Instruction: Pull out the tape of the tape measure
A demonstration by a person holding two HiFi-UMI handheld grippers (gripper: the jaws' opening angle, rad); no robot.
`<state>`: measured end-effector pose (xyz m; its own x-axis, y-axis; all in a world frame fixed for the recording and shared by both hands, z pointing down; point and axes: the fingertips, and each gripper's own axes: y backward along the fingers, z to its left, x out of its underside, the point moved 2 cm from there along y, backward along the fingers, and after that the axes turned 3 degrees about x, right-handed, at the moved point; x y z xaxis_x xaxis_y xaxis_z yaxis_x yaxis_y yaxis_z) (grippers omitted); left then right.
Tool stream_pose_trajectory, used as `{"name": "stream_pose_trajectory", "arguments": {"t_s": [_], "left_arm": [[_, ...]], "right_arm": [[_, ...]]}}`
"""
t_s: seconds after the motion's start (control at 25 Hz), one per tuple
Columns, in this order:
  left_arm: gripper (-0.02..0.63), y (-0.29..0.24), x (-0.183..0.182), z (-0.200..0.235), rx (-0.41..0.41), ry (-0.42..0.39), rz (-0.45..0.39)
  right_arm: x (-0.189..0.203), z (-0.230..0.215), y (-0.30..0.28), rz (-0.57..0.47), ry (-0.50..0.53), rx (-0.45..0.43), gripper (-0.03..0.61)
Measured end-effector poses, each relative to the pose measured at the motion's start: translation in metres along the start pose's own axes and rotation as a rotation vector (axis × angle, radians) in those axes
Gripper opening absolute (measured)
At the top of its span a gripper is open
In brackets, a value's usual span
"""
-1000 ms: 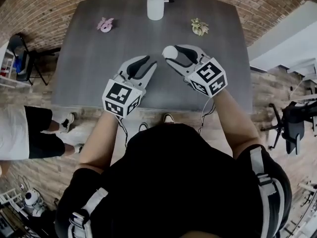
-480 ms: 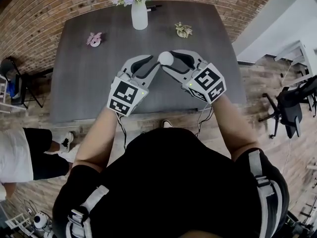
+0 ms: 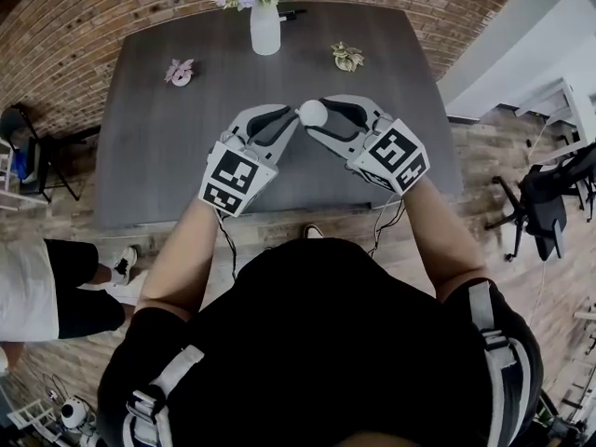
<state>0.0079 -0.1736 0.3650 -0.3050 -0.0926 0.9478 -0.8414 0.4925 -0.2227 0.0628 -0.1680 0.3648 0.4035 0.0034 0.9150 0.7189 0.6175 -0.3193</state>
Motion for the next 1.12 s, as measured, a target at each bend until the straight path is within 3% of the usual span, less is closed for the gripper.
{"name": "stream_pose_trajectory", "arguments": {"t_s": [0.24, 0.72, 0.92, 1.12], "left_arm": [[0.060, 0.005, -0.001, -0.004, 0.056, -0.005, -0.017], [0.061, 0.020, -0.001, -0.023, 0.278, -0.071, 0.006], [0.017, 0.021, -0.003, -0.027, 0.285, -0.101, 0.013], [0.012, 0.019, -0.001, -0.021, 0.222, -0.076, 0.004]], "right_arm": [[-0.003, 0.004, 0.002, -0.024, 0.034, -0.061, 0.210], [-0.007, 0.024, 0.008, -0.017, 0.166, -0.263, 0.210], [-0.009, 0.023, 0.007, -0.027, 0.159, -0.273, 0.210], [-0.009, 0.016, 0.003, -0.041, 0.120, -0.220, 0.210]]}}
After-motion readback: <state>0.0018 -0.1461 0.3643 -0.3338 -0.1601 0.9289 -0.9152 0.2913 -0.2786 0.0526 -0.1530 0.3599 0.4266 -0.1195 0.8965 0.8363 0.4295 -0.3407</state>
